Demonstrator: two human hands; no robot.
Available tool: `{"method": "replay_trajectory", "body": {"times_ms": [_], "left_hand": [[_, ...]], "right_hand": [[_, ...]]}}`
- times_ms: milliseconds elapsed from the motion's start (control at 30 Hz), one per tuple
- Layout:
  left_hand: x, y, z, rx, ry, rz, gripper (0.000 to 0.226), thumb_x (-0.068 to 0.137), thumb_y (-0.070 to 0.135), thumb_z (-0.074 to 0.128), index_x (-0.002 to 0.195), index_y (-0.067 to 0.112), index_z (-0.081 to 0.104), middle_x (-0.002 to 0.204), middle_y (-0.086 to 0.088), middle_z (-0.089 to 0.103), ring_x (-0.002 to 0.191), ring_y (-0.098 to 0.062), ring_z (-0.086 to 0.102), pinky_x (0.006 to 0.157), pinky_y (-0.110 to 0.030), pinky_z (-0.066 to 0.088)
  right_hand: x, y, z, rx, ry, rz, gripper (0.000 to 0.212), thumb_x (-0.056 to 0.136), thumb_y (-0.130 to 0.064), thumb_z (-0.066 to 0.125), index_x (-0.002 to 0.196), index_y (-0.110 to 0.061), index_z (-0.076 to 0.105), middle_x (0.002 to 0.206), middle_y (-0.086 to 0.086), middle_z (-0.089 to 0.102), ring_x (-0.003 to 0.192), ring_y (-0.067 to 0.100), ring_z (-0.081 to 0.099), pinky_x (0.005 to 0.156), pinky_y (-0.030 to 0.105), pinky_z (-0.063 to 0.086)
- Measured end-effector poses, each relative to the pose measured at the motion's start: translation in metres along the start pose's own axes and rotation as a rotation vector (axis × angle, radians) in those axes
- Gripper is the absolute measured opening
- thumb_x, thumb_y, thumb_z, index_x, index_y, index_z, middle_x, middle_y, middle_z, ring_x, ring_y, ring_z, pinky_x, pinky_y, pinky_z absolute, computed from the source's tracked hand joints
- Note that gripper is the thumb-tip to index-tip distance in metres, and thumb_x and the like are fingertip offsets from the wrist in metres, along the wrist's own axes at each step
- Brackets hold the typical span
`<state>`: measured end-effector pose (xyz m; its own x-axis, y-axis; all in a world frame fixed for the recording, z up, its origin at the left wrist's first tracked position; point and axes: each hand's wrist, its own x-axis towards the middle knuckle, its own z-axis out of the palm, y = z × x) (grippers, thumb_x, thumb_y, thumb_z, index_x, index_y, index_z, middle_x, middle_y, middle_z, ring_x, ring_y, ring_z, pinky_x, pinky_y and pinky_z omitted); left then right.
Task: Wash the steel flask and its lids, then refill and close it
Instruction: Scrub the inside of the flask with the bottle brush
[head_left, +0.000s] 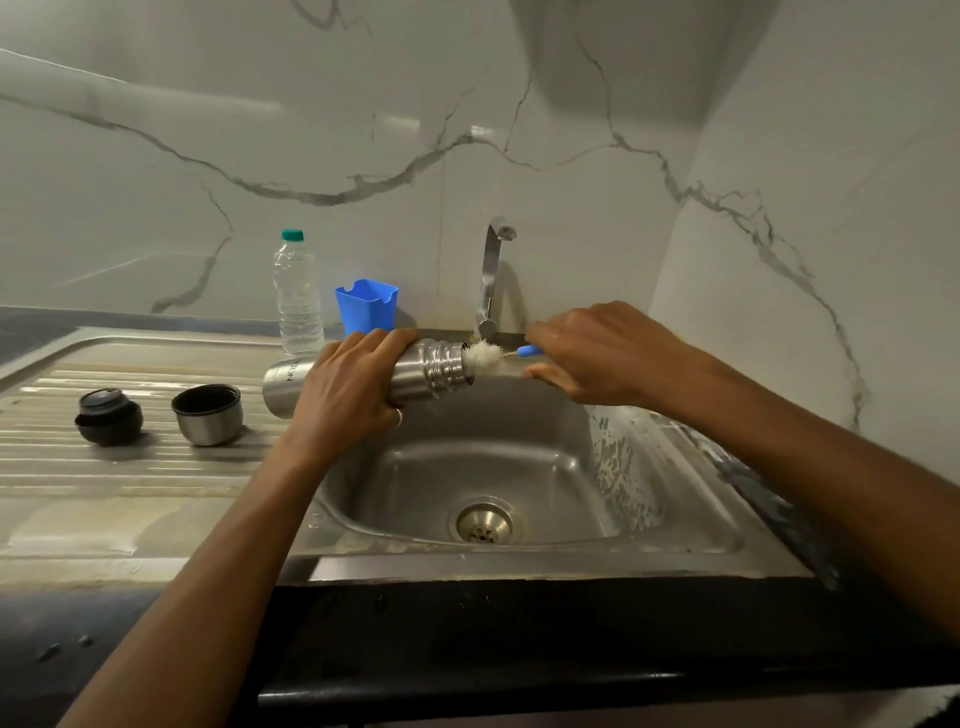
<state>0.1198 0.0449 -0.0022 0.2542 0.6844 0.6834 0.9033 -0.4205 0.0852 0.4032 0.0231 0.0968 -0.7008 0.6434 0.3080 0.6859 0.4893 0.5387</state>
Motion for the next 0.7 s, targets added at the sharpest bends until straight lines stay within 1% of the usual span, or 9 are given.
{"method": "replay_trajectory", "body": {"times_ms": [67,133,267,333,400,467,567,633,700], "left_hand": [[-0.001,-0.003,-0.001,-0.001,0.004,-0.016,0.081,0.059,0.021,0.082,0.132,0.025,0.048,0.109,-0.003,0.062,0.098,-0.031,0.057,0.085,-0.044,0.045],[-0.001,-0.002,-0.001,-0.017,0.014,-0.022,0.08,0.06,0.021,0.081,0.132,0.025,0.048,0.11,-0.003,0.062,0.097,-0.031,0.057,0.084,-0.043,0.044],[0.002,0.012,0.003,-0.033,0.027,0.02,0.082,0.059,0.02,0.083,0.133,0.023,0.05,0.113,-0.003,0.063,0.099,-0.03,0.058,0.085,-0.043,0.044],[0.0,0.009,0.004,-0.026,0.03,0.022,0.082,0.058,0.019,0.083,0.133,0.023,0.049,0.113,-0.003,0.063,0.1,-0.03,0.059,0.085,-0.043,0.044],[-0.002,0.0,0.002,0.001,0.03,0.009,0.082,0.059,0.02,0.083,0.133,0.024,0.048,0.112,-0.003,0.063,0.1,-0.03,0.058,0.085,-0.043,0.044],[-0.002,-0.005,0.0,0.013,0.038,-0.018,0.08,0.06,0.02,0.083,0.132,0.025,0.048,0.113,-0.003,0.063,0.101,-0.03,0.058,0.085,-0.043,0.044],[0.002,0.006,0.004,-0.008,0.02,0.004,0.08,0.06,0.019,0.082,0.133,0.023,0.049,0.114,-0.003,0.063,0.101,-0.029,0.058,0.086,-0.043,0.044],[0.002,0.013,0.007,-0.013,0.004,0.036,0.081,0.06,0.019,0.082,0.133,0.023,0.048,0.114,-0.003,0.063,0.1,-0.029,0.058,0.087,-0.043,0.045],[0.0,0.007,0.006,-0.017,0.013,0.019,0.082,0.059,0.019,0.082,0.133,0.023,0.049,0.114,-0.003,0.063,0.1,-0.03,0.058,0.086,-0.044,0.045]], "right_hand": [[-0.007,0.007,0.0,-0.091,0.081,-0.053,0.029,0.104,-0.044,0.044,0.1,-0.018,0.058,0.082,-0.001,0.064,0.06,0.021,0.056,0.052,0.033,0.044],[-0.012,0.012,0.002,-0.148,0.208,-0.077,0.023,0.103,-0.035,0.052,0.091,-0.017,0.061,0.071,-0.002,0.058,0.051,0.019,0.047,0.044,0.026,0.028],[0.003,-0.01,0.015,-0.011,0.207,-0.097,0.018,0.097,-0.028,0.065,0.084,-0.016,0.063,0.062,-0.004,0.053,0.044,0.014,0.038,0.043,0.022,0.017],[0.007,-0.012,0.022,0.089,0.179,-0.054,0.027,0.1,-0.037,0.056,0.085,-0.016,0.064,0.063,-0.002,0.057,0.046,0.019,0.045,0.043,0.024,0.022],[0.001,0.004,0.02,0.188,0.106,0.035,0.034,0.103,-0.046,0.047,0.089,-0.021,0.067,0.07,-0.002,0.063,0.058,0.023,0.056,0.049,0.032,0.039],[-0.009,0.019,0.018,0.215,0.123,0.061,0.037,0.103,-0.046,0.047,0.08,-0.023,0.065,0.067,-0.003,0.062,0.059,0.023,0.056,0.053,0.035,0.045],[-0.004,0.006,0.022,0.13,0.257,-0.008,0.037,0.1,-0.041,0.054,0.071,-0.018,0.059,0.057,0.0,0.053,0.046,0.026,0.048,0.043,0.029,0.034],[0.003,-0.011,0.03,0.111,0.252,-0.04,0.034,0.098,-0.037,0.059,0.073,-0.014,0.061,0.055,-0.001,0.047,0.041,0.023,0.042,0.042,0.024,0.023],[0.0,-0.005,0.03,0.108,0.292,-0.027,0.037,0.1,-0.038,0.055,0.073,-0.015,0.061,0.057,-0.002,0.049,0.043,0.022,0.042,0.043,0.024,0.022]]}}
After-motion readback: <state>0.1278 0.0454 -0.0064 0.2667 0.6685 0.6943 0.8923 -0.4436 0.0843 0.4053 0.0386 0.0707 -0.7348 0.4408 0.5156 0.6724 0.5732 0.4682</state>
